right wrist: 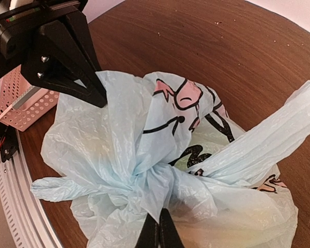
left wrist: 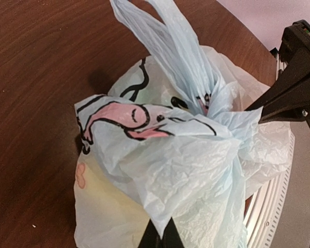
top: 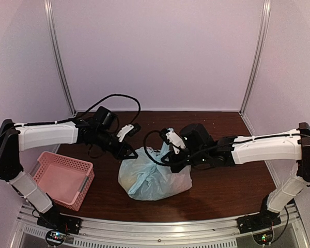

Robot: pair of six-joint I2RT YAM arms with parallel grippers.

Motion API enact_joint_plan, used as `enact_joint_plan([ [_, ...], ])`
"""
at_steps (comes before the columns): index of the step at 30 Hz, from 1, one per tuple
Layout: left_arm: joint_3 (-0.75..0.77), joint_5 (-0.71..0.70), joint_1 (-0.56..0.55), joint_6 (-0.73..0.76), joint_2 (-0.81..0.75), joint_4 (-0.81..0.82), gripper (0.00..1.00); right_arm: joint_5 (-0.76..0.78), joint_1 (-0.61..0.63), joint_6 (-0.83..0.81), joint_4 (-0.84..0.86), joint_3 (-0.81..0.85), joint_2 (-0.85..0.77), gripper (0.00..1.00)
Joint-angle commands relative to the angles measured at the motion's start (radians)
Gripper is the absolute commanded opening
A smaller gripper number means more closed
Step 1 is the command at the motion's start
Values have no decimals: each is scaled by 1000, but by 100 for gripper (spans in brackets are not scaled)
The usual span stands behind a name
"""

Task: Untie the knot of the plastic bag and take out the fruit
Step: Untie the bag handles from the takeout bag.

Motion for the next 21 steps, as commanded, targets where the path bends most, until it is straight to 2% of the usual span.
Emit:
enact_joint_plan([
  [1,-12,20,26,-3,-36,53,0,48,7,23,14,-13,-35,0],
  [21,-46,-3,110,-15,-59,74,0,167,-14,70,-14,-94,-117,0],
])
